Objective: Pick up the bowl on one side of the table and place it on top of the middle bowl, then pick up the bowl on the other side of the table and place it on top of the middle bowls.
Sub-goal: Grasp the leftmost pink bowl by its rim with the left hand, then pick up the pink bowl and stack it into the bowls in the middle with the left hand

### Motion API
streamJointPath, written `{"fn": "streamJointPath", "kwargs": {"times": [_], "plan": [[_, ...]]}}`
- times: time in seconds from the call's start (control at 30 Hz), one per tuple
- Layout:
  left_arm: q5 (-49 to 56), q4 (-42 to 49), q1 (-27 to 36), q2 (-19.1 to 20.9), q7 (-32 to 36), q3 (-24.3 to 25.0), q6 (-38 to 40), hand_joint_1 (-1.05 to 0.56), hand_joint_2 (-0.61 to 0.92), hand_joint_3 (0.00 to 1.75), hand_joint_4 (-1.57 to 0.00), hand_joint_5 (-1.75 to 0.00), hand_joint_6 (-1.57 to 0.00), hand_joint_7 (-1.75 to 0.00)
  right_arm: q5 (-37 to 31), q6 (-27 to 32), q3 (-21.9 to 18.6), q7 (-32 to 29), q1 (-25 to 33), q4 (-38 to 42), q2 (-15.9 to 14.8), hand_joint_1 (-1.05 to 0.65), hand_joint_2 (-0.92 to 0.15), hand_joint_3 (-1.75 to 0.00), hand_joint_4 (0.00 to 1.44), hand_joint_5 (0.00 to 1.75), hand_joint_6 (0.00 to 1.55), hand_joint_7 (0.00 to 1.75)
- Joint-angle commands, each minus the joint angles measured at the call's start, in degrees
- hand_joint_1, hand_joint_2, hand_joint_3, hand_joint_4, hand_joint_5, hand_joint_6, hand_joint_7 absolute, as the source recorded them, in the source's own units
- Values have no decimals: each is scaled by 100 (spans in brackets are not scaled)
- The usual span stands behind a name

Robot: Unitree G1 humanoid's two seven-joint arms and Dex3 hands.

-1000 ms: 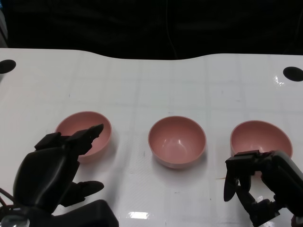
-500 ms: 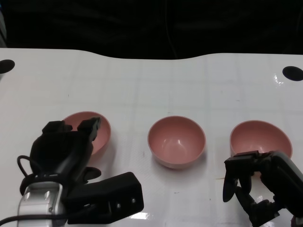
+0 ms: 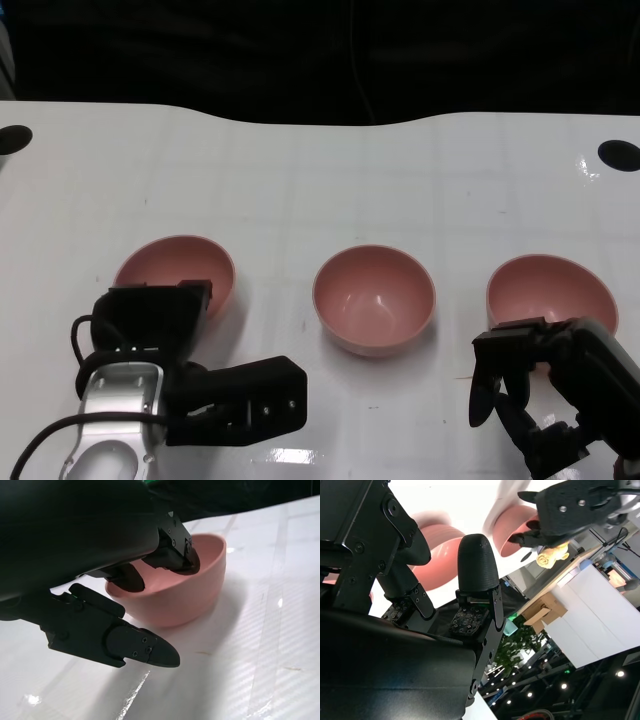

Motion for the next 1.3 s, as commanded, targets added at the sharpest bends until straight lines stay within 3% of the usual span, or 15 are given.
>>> {"fn": "streamJointPath", "kwargs": {"times": [0.03, 0.2, 0.27, 0.3, 0.37, 0.5, 0.67, 0.73, 0.77, 0.83, 0.9, 1.0, 1.07, 1.17, 1.3], "plan": [[-205, 424, -219, 196, 392, -22, -151, -49, 92, 14, -65, -29, -56, -6, 29, -14, -14, -27, -4, -6, -10, 21, 0, -174, 100, 172, 95, 135], [-596, 1298, -516, 438, 1601, -78, -1011, -33, 90, 2, -102, -51, -106, -9, 10, 63, 0, 0, 12, -73, -3, 21, 0, -174, 100, 171, 96, 135], [-704, 1650, -611, 531, 2251, -108, -1412, -28, 89, 1, -88, -144, -127, -13, 7, 148, 3, 23, 36, -146, 7, 20, 0, -173, 100, 172, 95, 135], [-765, 1736, -636, 566, 2480, -114, -1566, -27, 90, 1, -85, -159, -130, -15, 5, 165, 3, 20, 41, -162, 13, 20, 0, -173, 100, 172, 95, 135], [-849, 1782, -655, 615, 2805, -131, -1768, -27, 91, 11, -84, -171, -89, -110, 17, 161, 8, 13, 34, -156, 17, 21, 0, -173, 100, 172, 96, 135], [-920, 1494, -630, 684, 3019, -168, -1912, -25, 92, 24, -82, -174, -67, -162, 33, 155, 20, 27, 16, -148, 15, 23, 0, -173, 101, 172, 96, 135], [-865, 978, -585, 764, 2891, -229, -1858, -25, 88, 25, -80, -175, -86, -111, -2, 215, 33, 19, 33, -216, 41, 24, 1, -174, 101, 173, 96, 135], [-932, 795, -563, 794, 2900, -213, -1955, -25, 87, 26, -80, -175, -89, -105, -8, 250, 39, 26, 37, -238, 46, 24, 1, -174, 101, 173, 97, 135], [-999, 630, -551, 817, 2863, -190, -2047, -23, 84, 31, -81, -175, -84, -123, -5, 259, 43, 32, 36, -244, 46, 24, 1, -175, 101, 173, 97, 135], [-1085, 348, -546, 858, 2801, -169, -2185, -23, 79, 35, -82, -175, -81, -124, 31, 239, 56, 45, 26, -221, 47, 24, 2, -174, 101, 173, 97, 134], [-1272, 189, -563, 880, 2844, -136, -2469, -19, 73, 38, -83, -175, -72, -150, 60, 216, 62, 50, 16, -188, 42, 25, 1, -174, 100, 172, 96, 133], [-1708, -20, -650, 908, 2595, -90, -2991, -21, 67, 57, -82, -175, -66, -168, 54, 157, 64, 29, -21, -121, 29, 24, -1, -172, 100, 171, 96, 133], [-1952, -80, -739, 944, 2405, -86, -3330, -22, 62, 73, -82, -175, -70, -158, 50, 131, 63, 19, -45, -78, 28, 24, 0, -172, 101, 171, 96, 133], [-2203, -15, -893, 938, 2228, -95, -3773, -20, 53, 95, -85, -172, -88, -124, 49, 129, 65, 20, -66, -34, 31, 24, -1, -173, 100, 172, 96, 133], [-2310, 186, -1114, 892, 2085, -169, -4189, -22, 51, 109, -89, -169, -95, -120, 44, 161, 75, 36, -51, -59, 33, 24, -1, -172, 99, 173, 95, 133]]}}
